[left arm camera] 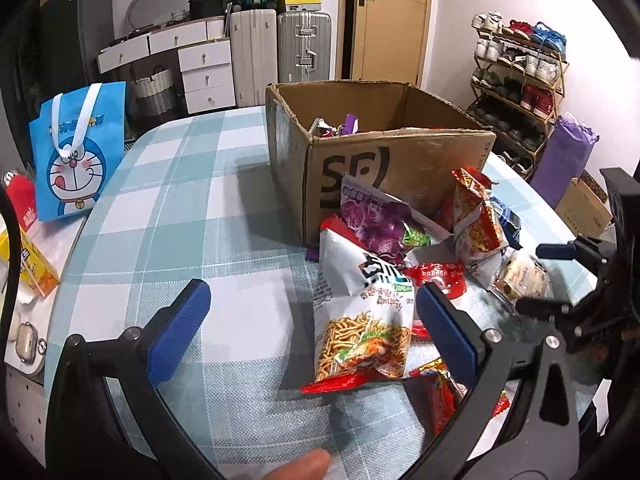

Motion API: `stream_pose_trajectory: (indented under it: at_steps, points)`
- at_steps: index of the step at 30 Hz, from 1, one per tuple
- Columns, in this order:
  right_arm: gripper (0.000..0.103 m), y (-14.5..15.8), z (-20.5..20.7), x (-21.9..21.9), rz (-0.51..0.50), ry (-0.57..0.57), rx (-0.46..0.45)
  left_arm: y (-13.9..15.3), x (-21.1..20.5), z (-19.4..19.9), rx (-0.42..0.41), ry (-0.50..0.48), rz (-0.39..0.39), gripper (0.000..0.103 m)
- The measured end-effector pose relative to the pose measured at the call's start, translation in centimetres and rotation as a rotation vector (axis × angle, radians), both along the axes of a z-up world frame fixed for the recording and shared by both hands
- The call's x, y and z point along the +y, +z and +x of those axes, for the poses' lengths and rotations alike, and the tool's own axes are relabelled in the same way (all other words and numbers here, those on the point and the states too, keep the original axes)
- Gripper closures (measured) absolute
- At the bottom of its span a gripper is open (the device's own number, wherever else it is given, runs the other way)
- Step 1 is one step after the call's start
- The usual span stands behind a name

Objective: Organize snacks
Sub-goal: 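Grasp the noodle snack bag with the left tool while the right tool approaches the milk-cracker pack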

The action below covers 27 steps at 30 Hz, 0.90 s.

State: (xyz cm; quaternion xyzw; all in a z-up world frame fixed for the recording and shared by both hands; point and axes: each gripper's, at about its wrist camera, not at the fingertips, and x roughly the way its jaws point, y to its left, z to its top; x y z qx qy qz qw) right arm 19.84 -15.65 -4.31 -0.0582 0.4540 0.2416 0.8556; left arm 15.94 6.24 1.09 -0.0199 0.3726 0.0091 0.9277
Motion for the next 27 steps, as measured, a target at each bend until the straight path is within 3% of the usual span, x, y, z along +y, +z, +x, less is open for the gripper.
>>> stream_pose_trajectory:
  at_steps: [13,22,27]
  points:
    - [0.0,-1.1,-0.7,1.7,-0.069,0.074,0.002,-1.5,-0.3,0.8,0.045,-0.012,-0.012,0.0]
    - [0.001,-1.1,-0.8,1.6,-0.07,0.08,0.002,-3.7,0.6,2.1,0.112,-0.005,-0.118,0.0]
    - [0.001,-1.1,-0.9,1.6,-0.068,0.079,0.003,-4.1,0.5,2.4,0.115,-0.012,-0.129,0.001]
